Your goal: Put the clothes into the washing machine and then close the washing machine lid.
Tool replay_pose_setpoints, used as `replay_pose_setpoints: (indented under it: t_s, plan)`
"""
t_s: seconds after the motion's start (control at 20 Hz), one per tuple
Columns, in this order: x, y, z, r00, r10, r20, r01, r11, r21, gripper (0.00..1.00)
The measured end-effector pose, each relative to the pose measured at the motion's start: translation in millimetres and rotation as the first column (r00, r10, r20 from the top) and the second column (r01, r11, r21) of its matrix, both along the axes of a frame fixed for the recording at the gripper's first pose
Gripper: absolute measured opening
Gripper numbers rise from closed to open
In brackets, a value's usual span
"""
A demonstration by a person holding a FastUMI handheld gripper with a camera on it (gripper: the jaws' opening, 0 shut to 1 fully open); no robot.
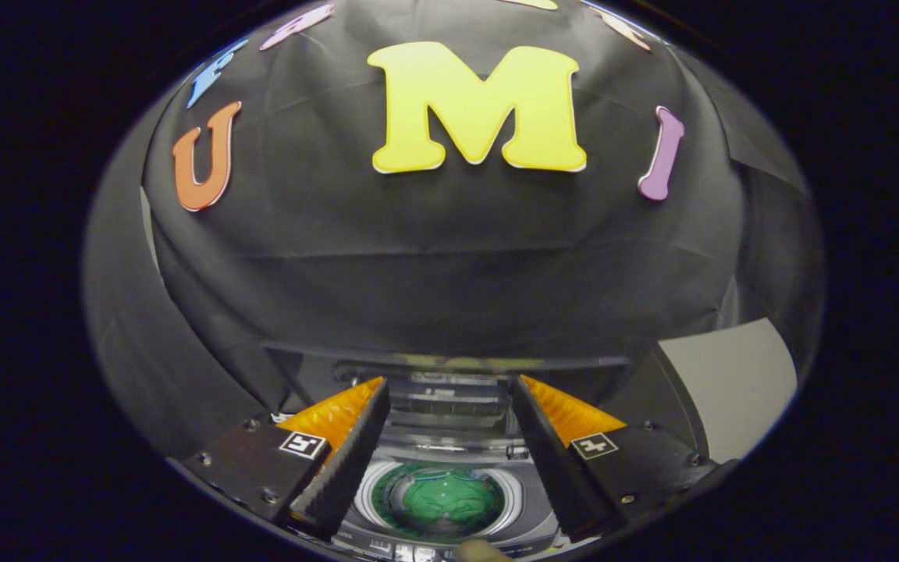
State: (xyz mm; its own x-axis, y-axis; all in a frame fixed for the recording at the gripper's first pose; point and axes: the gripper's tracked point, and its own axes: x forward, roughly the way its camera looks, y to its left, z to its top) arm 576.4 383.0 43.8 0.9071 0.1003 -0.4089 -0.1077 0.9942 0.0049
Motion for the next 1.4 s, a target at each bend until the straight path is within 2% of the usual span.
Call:
replay_pose_setpoints:
  t_s: [0.2, 0.5, 0.9, 1.4]
  plan:
    - [34, 6, 8, 1.0, -0.006, 0.004, 0.006, 1.0, -0.024, 0.99]
    - [51, 12, -8, 0.999, -0.008, -0.046, 0.007, 1.0, -0.008, 0.99]
    - [23, 10, -11, 1.0, 0.01, 0.004, -0.01, 1.0, 0.028, 0.99]
    - [-40, 5, -29, 1.0, 0.013, 0.026, -0.014, 1.0, 0.025, 0.99]
